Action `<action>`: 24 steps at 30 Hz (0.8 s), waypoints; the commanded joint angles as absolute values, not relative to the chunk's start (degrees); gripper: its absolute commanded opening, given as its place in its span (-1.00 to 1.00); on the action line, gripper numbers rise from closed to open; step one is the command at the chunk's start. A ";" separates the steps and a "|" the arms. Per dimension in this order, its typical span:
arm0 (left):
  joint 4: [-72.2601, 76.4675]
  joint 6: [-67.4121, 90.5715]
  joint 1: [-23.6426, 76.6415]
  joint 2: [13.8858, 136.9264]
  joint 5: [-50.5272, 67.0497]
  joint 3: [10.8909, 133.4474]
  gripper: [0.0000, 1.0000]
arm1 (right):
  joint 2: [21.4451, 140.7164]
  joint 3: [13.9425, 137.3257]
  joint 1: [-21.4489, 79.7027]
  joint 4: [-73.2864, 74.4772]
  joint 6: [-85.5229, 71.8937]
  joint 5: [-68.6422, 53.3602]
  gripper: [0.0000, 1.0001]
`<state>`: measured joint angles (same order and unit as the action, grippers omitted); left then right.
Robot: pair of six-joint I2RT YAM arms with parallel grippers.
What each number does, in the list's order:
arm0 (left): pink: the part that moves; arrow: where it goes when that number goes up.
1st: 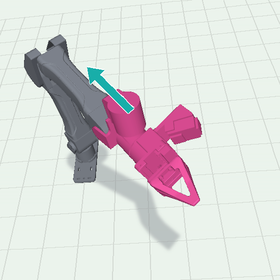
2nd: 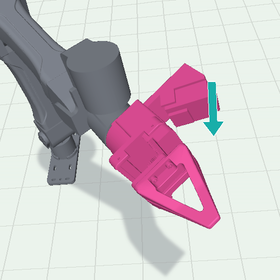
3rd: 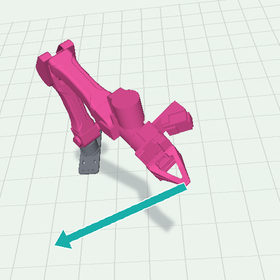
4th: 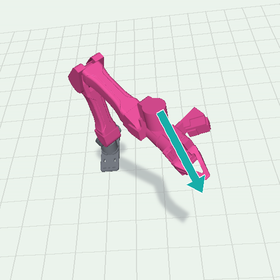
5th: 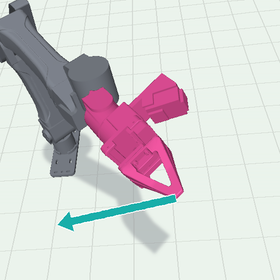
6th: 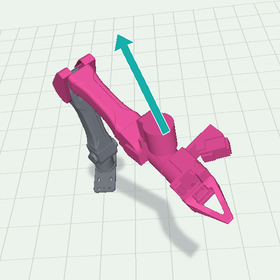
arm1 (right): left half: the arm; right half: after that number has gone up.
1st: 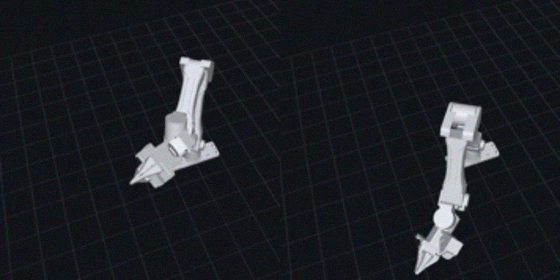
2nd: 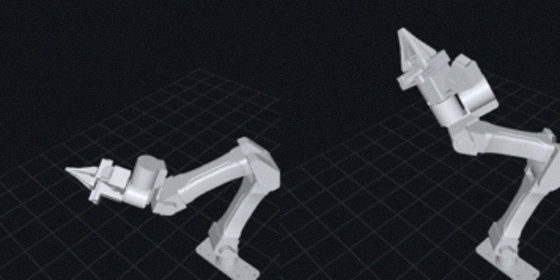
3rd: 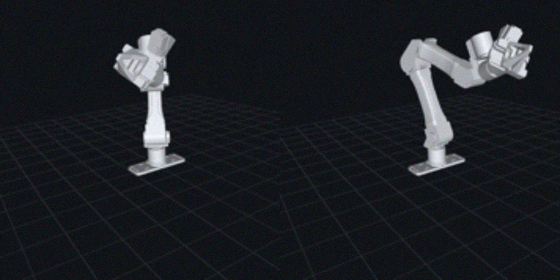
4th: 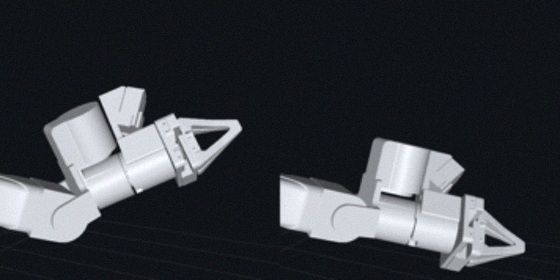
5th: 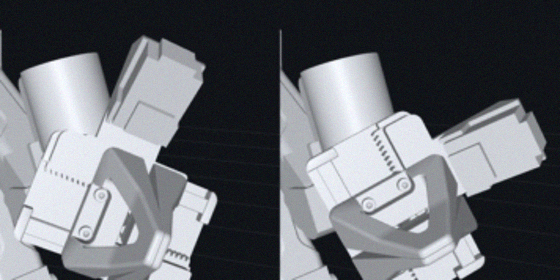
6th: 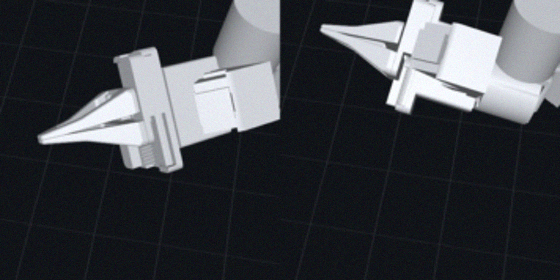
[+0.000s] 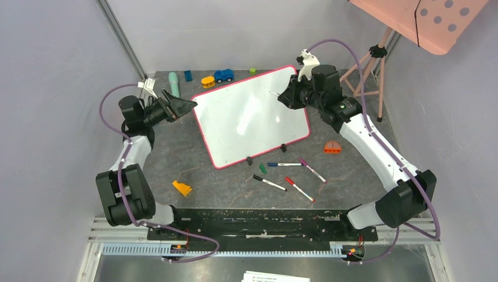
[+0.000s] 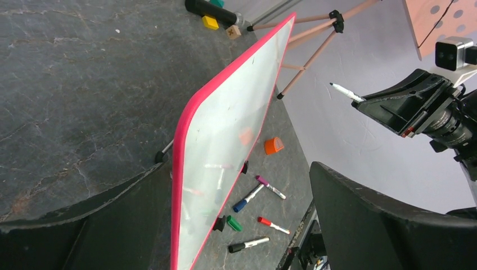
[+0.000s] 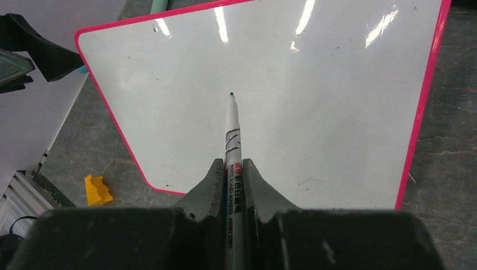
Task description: Write a sentence on the whiteboard
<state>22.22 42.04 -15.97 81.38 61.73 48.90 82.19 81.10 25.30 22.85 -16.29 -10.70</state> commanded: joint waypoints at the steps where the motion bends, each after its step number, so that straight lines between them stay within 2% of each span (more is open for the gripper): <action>1: 21.16 41.39 -15.65 81.15 61.99 51.59 0.99 | 80.98 83.46 25.58 19.39 -15.80 -11.08 -1.00; 11: 22.40 42.77 -13.55 82.97 65.88 47.81 0.99 | 76.88 77.83 25.61 17.30 -14.86 -10.93 -1.00; 15: 28.32 45.78 -12.88 83.46 65.52 45.24 0.99 | 75.73 77.71 25.66 17.62 -15.13 -11.24 -1.00; 24: 31.51 46.82 -12.17 88.89 68.10 46.63 0.99 | 74.72 77.12 25.67 17.73 -14.92 -11.42 -1.00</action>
<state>27.31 44.60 -12.45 86.78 64.69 45.25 76.69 77.54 25.39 20.05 -15.38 -10.72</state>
